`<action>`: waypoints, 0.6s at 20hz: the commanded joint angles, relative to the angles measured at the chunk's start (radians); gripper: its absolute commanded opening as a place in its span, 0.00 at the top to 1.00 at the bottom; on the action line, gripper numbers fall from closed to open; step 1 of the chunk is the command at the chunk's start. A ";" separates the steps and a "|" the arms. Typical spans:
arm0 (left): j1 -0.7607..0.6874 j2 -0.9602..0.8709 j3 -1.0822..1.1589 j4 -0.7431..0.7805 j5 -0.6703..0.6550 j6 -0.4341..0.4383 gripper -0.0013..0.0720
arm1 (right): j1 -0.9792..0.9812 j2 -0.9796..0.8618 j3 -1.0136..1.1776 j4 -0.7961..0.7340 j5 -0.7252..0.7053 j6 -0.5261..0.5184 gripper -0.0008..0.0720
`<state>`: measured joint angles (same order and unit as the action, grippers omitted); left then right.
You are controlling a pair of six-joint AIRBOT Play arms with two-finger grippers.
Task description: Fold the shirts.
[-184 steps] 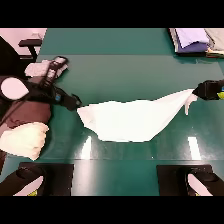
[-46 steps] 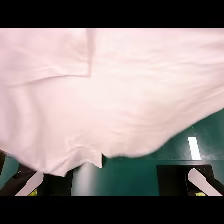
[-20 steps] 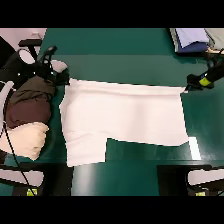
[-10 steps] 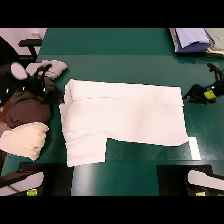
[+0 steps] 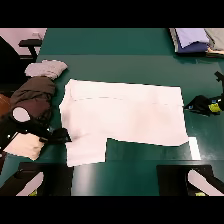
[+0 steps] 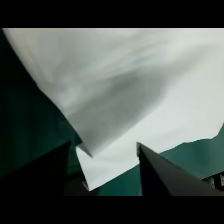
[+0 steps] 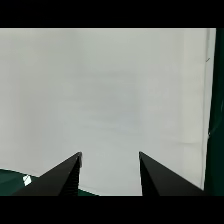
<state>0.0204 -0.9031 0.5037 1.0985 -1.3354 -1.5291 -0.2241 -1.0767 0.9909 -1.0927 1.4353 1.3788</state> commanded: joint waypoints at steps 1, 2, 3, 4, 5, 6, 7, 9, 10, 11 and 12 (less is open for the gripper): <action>0.001 0.026 -0.083 -0.078 0.049 0.027 0.29 | -0.002 0.029 -0.014 0.002 -0.003 0.000 0.41; 0.001 0.026 -0.087 -0.101 0.065 0.042 0.29 | -0.002 0.028 -0.014 0.002 -0.002 0.000 0.41; 0.001 0.026 -0.089 -0.108 0.077 0.045 0.30 | -0.002 0.029 -0.014 0.002 0.005 0.000 0.41; 0.001 0.026 -0.088 -0.108 0.093 0.045 0.45 | -0.002 0.029 -0.014 -0.002 0.021 0.000 0.41; 0.001 0.026 -0.088 -0.108 0.111 0.045 0.81 | -0.002 0.029 -0.014 -0.021 0.040 -0.001 0.41; 0.001 0.026 -0.084 -0.108 0.126 0.047 0.94 | -0.003 0.029 -0.014 -0.066 0.065 0.000 0.41; 0.001 0.026 -0.073 -0.107 0.127 0.051 0.95 | -0.008 0.029 -0.021 -0.115 0.094 0.000 0.41; 0.001 0.026 -0.038 -0.104 0.106 0.072 0.95 | -0.062 0.053 -0.095 -0.183 0.119 0.013 0.41; 0.001 0.026 -0.019 -0.103 0.097 0.077 0.95 | -0.108 0.069 -0.151 -0.195 0.115 0.016 0.40; 0.001 0.026 -0.002 -0.105 0.095 0.087 0.95 | -0.164 0.081 -0.209 -0.190 0.109 0.016 0.28; 0.001 0.026 0.011 -0.105 0.096 0.090 0.95 | -0.227 0.086 -0.270 -0.190 0.103 0.016 0.20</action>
<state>0.0204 -0.8783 0.4793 0.9970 -1.2362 -1.4605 -0.3412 -1.0138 0.8394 -1.2377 1.5234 1.3857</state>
